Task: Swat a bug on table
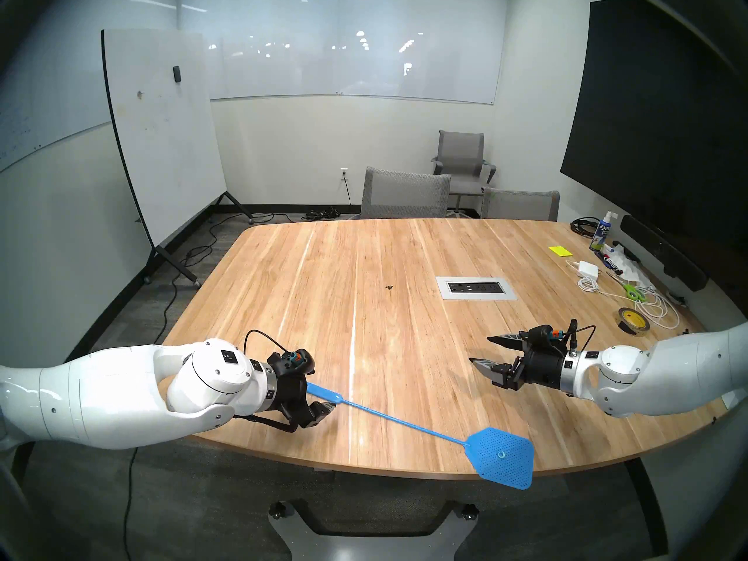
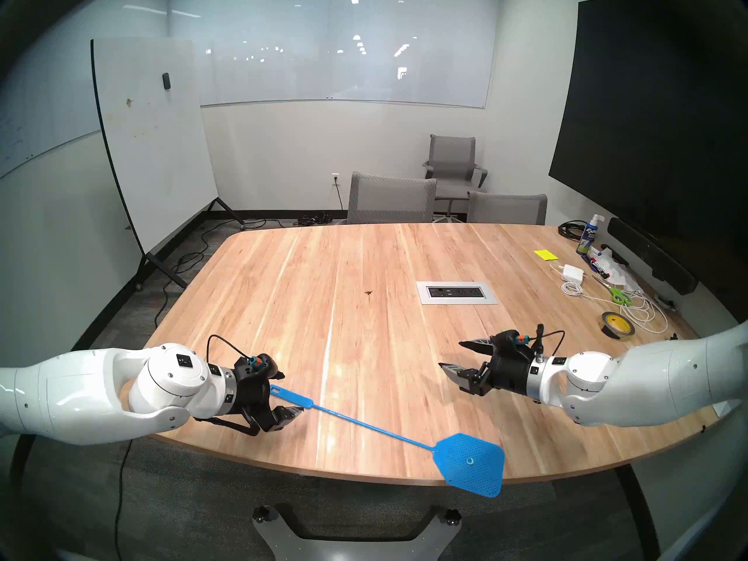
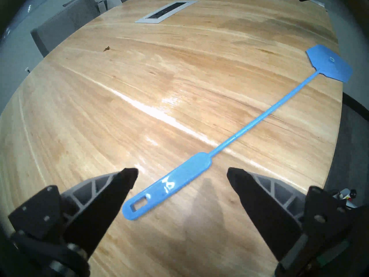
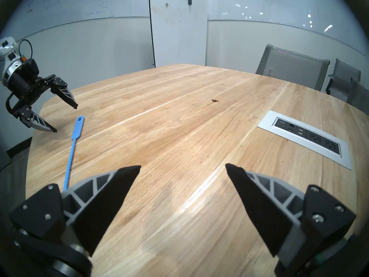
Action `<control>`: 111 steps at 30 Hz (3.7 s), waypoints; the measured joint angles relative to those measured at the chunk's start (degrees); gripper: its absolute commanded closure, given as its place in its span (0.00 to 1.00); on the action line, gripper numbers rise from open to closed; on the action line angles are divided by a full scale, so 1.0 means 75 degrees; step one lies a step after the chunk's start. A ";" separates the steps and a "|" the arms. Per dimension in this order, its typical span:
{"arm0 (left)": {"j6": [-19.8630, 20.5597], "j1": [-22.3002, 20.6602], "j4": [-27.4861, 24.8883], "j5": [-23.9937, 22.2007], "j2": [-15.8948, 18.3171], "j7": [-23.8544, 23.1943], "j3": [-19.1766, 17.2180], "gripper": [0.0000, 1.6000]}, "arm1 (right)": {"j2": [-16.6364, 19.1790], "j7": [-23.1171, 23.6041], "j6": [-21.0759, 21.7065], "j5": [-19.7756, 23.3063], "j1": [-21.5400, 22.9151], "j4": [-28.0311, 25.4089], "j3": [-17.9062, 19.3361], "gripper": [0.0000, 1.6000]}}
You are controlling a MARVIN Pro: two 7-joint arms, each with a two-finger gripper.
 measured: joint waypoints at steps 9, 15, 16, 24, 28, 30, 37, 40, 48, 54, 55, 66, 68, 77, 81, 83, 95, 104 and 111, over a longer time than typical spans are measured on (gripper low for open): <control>-0.0296 -0.0004 0.0647 0.0079 -0.0277 -0.0514 0.0025 0.00 | 0.0000 0.0001 0.0000 0.0000 -0.0001 0.0001 0.0000 0.00; -0.0415 -0.0010 0.0942 0.0131 -0.0393 -0.0763 0.0033 0.00 | 0.0000 0.0001 -0.0001 0.0000 -0.0002 0.0001 0.0000 0.00; -0.0432 -0.0011 0.1005 0.0154 -0.0420 -0.0818 0.0039 0.00 | 0.0001 0.0002 -0.0001 0.0000 -0.0002 0.0001 0.0000 0.00; -0.0459 -0.0027 0.1396 0.0263 -0.0608 -0.1103 0.0071 0.00 | 0.0001 0.0002 -0.0001 0.0001 -0.0003 0.0001 0.0000 0.00; -0.0472 -0.0041 0.1572 0.0309 -0.0721 -0.1232 0.0077 0.00 | 0.0001 0.0002 -0.0001 0.0001 -0.0004 0.0001 0.0000 0.00; -0.0487 -0.0053 0.1639 0.0327 -0.0771 -0.1286 0.0077 0.00 | 0.0001 0.0002 -0.0001 0.0001 -0.0004 0.0001 0.0000 0.00; -0.0542 -0.0110 0.1913 0.0363 -0.0974 -0.1486 0.0057 0.04 | 0.0001 0.0002 -0.0001 0.0001 -0.0004 0.0001 0.0000 0.00; -0.0556 -0.0129 0.1979 0.0379 -0.1023 -0.1550 0.0055 0.10 | 0.0001 0.0002 -0.0001 0.0001 -0.0004 0.0001 0.0000 0.00; -0.0567 -0.0138 0.1998 0.0427 -0.1066 -0.1659 0.0065 0.12 | 0.0002 0.0004 -0.0001 0.0001 -0.0006 0.0001 0.0001 0.00; -0.0570 -0.0123 0.1904 0.0485 -0.1033 -0.1701 0.0091 0.22 | 0.0002 0.0004 -0.0002 0.0001 -0.0006 0.0001 0.0001 0.00; -0.0569 -0.0120 0.1887 0.0491 -0.1025 -0.1705 0.0100 0.25 | 0.0002 0.0004 -0.0002 0.0001 -0.0006 0.0001 0.0001 0.00; -0.0541 -0.0099 0.1678 0.0615 -0.0966 -0.1778 0.0200 0.52 | 0.0002 0.0004 -0.0002 0.0001 -0.0007 0.0001 0.0001 0.00; -0.0538 -0.0099 0.1657 0.0640 -0.0958 -0.1783 0.0210 0.49 | 0.0002 0.0004 -0.0002 0.0001 -0.0007 0.0001 0.0001 0.00; -0.0524 -0.0100 0.1607 0.0679 -0.0910 -0.1805 0.0238 0.28 | 0.0002 0.0005 -0.0002 0.0001 -0.0008 0.0001 0.0001 0.00; -0.0472 -0.0124 0.1550 0.0745 -0.0865 -0.1860 0.0273 0.51 | 0.0002 0.0005 -0.0002 0.0001 -0.0008 0.0001 0.0001 0.00; -0.0456 -0.0137 0.1509 0.0802 -0.0844 -0.1880 0.0293 0.53 | 0.0002 0.0005 -0.0002 0.0001 -0.0008 0.0001 0.0001 0.00; -0.0445 -0.0152 0.1391 0.0953 -0.0733 -0.1934 0.0345 0.44 | 0.0002 0.0004 -0.0002 0.0001 -0.0008 0.0001 0.0001 0.00; -0.0452 -0.0150 0.1335 0.0969 -0.0616 -0.1991 0.0371 0.71 | 0.0002 0.0005 -0.0002 0.0002 -0.0008 0.0001 0.0001 0.00; -0.0545 -0.0125 0.1247 0.0934 -0.0422 -0.2056 0.0398 1.00 | 0.0002 0.0004 -0.0001 0.0003 -0.0009 0.0001 0.0001 0.00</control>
